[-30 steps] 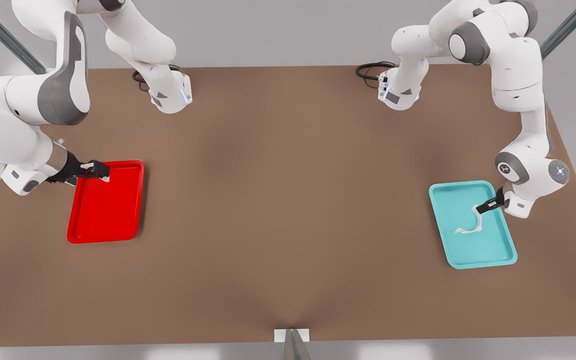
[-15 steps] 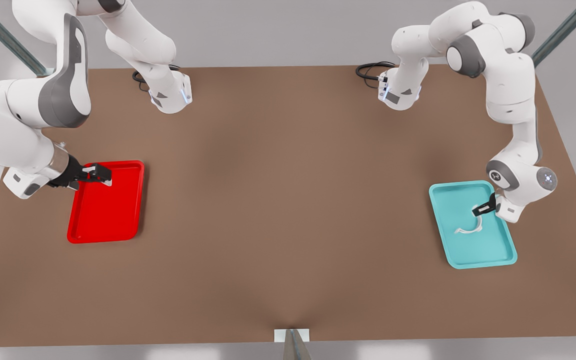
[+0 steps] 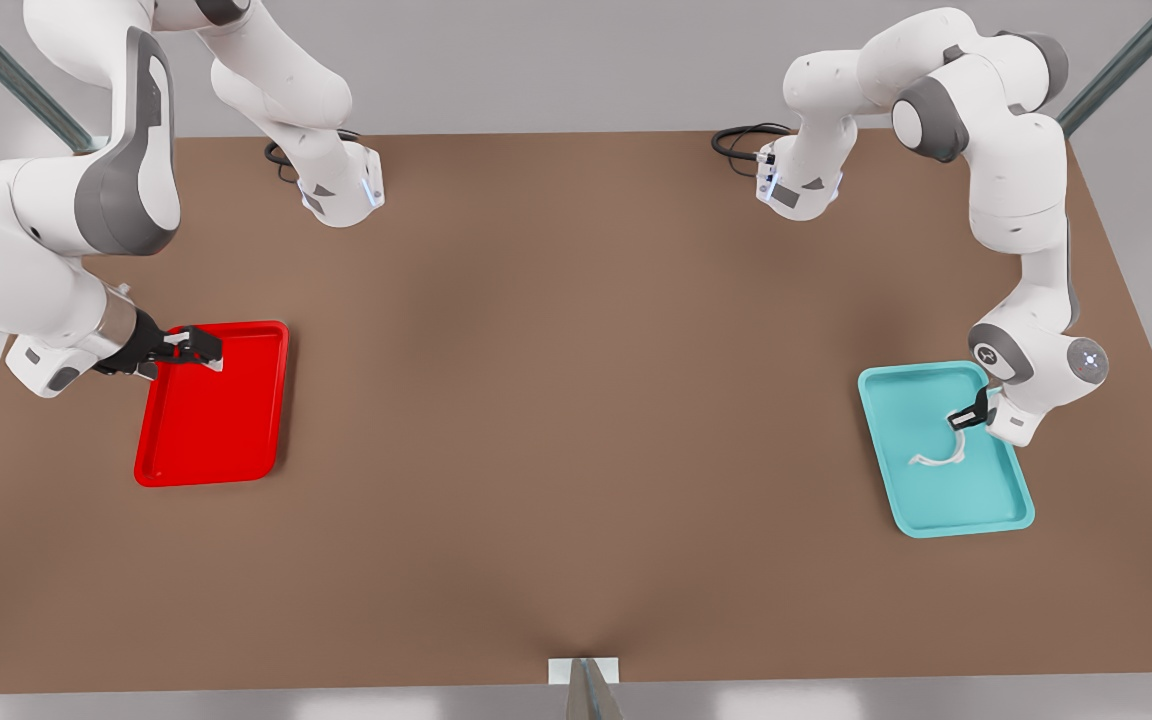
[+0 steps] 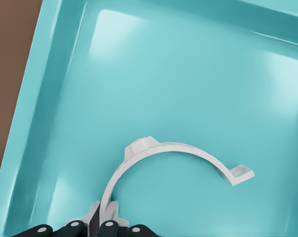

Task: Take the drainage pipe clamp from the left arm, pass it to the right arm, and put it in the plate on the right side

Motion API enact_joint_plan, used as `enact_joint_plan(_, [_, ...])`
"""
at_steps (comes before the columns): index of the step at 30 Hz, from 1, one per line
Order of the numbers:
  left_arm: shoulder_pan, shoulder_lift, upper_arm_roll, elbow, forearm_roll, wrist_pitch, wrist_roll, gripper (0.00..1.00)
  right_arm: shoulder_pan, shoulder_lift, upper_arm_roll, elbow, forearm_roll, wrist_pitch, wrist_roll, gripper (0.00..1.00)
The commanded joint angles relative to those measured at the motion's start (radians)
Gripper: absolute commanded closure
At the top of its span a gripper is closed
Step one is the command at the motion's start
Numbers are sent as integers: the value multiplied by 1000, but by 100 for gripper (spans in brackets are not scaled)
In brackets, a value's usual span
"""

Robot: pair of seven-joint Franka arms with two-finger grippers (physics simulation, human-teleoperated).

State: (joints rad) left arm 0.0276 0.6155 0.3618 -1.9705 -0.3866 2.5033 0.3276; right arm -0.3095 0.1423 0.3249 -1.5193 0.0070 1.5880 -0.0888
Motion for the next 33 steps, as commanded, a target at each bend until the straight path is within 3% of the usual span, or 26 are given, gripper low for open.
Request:
enact_joint_plan(1, [0, 1, 0, -1, 0, 0, 19, 76, 0, 0, 0, 1, 1, -2, -6, 0])
enact_joint_plan(12, [-5, -11, 0, 27, -21, -29, 14, 79, 0, -1, -1, 1, 1, -2, -6, 0])
enact_joint_plan(16, [-3, -13, 2, 220, 5, -299, 34, 79, 0, 0, -1, 1, 1, -2, -6, 0])
enact_joint_plan(22, [-325, -37, 2, 335, 2, -308, -5, 79, 0, -1, -1, 1, 1, -3, -6, 0])
enact_joint_plan(25, [-517, -26, -1, 418, -8, -308, -275, 79, 0, -1, -1, 4, 1, -2, -5, 0])
enact_joint_plan(29, [-558, -17, -188, 519, -77, -308, -600, 79, 10, 5, 3, 16, -2, 4, 6, 0])
enact_joint_plan(33, [-679, 7, -188, 588, -75, -296, -800, 79, 61, 89, 9, 79, -67, 1, -6, 0])
